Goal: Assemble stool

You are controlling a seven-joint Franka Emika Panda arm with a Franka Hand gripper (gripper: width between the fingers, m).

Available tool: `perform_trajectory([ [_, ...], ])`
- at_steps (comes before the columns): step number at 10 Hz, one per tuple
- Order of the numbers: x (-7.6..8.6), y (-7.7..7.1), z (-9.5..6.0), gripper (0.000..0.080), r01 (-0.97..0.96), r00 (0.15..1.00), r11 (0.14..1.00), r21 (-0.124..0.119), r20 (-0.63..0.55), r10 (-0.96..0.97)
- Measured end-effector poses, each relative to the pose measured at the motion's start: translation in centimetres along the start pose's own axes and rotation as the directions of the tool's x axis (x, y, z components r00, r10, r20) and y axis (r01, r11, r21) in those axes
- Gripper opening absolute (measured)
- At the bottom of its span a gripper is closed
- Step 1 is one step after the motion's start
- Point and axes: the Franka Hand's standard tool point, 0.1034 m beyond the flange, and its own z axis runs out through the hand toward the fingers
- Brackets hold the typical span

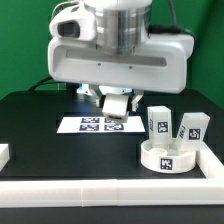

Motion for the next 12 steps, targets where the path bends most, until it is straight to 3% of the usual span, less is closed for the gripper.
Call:
perform_trajectory([
  [1, 0.4, -0.1, -0.1, 0.0340, 0.015, 0.997, 1.000, -0.006, -0.076, -0.016],
  [5, 1.4, -1.3, -0.1, 0.0340, 0.042, 0.940, 0.999, 0.030, -0.340, -0.029],
  [6, 1.0, -1.7, -0.1, 0.0340, 0.016, 0.909, 0.997, 0.082, -0.417, 0.020],
  [7, 0.6, -2.4, 0.0, 0.0340, 0.011, 0.878, 0.995, 0.103, -0.477, 0.039],
  [9, -0.1, -3.9, 0.2, 0.0340, 0.045, 0.799, 0.993, 0.111, -0.601, 0.031],
  [11, 0.1, -4.3, 0.3, 0.0340, 0.059, 0.710, 0.991, 0.116, -0.703, 0.040],
  [12, -0.1, -4.2, 0.8, 0.0340, 0.060, 0.734, 0.993, 0.106, -0.678, 0.028],
])
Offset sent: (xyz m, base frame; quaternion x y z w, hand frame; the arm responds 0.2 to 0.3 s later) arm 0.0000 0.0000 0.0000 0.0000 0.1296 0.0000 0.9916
